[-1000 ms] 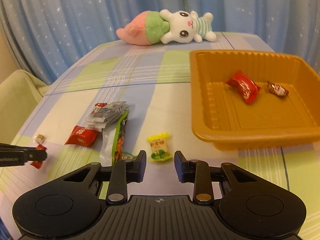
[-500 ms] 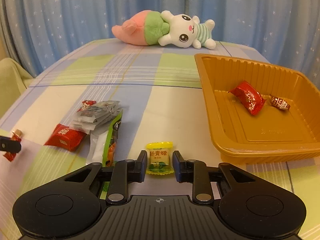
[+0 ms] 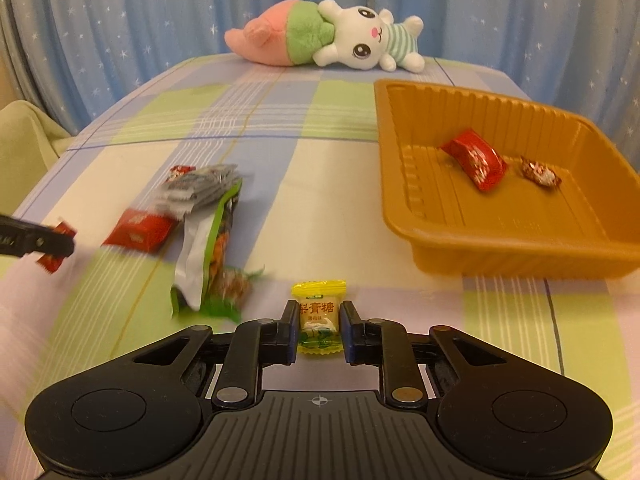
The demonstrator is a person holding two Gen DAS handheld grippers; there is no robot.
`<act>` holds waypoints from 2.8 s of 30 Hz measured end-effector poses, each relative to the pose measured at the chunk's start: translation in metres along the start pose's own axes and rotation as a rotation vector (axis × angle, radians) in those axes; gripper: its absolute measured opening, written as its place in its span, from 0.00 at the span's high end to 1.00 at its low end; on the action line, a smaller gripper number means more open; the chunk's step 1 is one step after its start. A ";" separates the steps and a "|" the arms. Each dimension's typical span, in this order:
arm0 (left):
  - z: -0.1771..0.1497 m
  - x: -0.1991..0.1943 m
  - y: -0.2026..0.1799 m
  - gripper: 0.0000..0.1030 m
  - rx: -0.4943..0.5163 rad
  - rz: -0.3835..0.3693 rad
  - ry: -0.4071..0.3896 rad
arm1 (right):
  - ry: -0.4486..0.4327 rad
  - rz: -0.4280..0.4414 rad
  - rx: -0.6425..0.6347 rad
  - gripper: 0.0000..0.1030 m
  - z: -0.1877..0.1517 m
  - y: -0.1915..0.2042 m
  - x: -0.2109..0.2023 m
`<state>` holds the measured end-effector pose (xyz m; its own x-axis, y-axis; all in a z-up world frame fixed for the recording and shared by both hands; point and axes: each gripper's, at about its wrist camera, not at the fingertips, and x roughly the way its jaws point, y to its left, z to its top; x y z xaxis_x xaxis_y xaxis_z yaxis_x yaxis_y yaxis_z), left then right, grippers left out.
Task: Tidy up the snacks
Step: 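Carry the red candy with the left tool while the right tool carries the yellow packet to the tray, then open both tools to release the candies into the orange tray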
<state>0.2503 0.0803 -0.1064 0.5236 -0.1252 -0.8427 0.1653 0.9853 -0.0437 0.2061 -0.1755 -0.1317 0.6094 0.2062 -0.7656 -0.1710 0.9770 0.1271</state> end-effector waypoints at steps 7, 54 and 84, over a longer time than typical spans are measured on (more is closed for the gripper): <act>0.004 -0.006 -0.026 0.82 0.030 -0.036 -0.017 | 0.039 0.014 0.023 0.79 -0.013 -0.013 -0.018; 0.095 -0.007 -0.311 0.82 0.199 -0.190 -0.161 | -0.240 0.061 0.304 0.80 0.038 -0.271 -0.124; 0.119 0.047 -0.339 0.73 0.211 -0.146 -0.046 | -0.162 0.130 0.299 0.80 0.061 -0.294 -0.075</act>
<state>0.3189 -0.2734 -0.0674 0.5178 -0.2745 -0.8102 0.4104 0.9107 -0.0463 0.2579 -0.4751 -0.0737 0.7163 0.3123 -0.6240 -0.0360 0.9096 0.4139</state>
